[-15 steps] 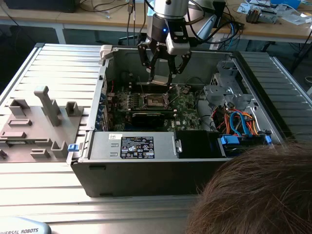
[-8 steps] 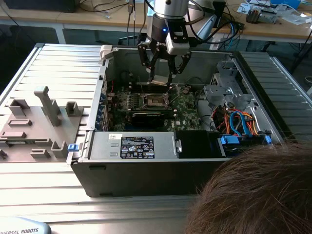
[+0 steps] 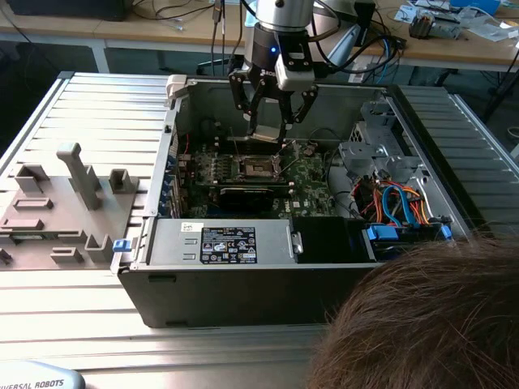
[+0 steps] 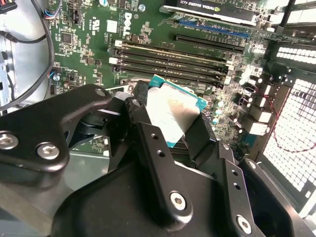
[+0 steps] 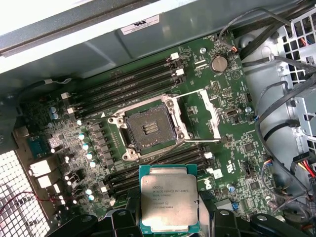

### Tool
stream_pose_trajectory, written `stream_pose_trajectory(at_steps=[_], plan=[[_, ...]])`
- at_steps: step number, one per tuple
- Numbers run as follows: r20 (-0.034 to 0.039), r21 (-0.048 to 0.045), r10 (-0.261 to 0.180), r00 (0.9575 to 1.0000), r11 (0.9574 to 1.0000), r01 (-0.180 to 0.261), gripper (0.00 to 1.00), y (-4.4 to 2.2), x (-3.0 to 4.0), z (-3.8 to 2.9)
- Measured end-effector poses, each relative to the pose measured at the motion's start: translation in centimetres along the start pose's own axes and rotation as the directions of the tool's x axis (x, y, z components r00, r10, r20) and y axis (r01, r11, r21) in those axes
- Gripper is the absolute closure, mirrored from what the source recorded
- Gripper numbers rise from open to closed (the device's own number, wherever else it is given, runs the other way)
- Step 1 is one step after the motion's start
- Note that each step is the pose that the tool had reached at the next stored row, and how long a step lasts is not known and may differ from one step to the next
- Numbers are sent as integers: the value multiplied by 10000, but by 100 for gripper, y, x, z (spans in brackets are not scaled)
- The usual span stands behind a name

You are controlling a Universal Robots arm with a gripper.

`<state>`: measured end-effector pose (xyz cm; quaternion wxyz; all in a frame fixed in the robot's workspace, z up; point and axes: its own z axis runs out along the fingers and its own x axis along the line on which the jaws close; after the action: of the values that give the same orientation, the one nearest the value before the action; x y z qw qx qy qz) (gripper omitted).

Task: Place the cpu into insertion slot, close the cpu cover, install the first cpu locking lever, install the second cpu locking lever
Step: 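Place the cpu into insertion slot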

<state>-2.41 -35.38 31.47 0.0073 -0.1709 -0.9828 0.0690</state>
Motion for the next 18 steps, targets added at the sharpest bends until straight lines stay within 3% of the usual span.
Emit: stream_pose_trajectory(at_steps=[18], plan=[[-7,55,193,9998,9998,-193,45,0,0,1]])
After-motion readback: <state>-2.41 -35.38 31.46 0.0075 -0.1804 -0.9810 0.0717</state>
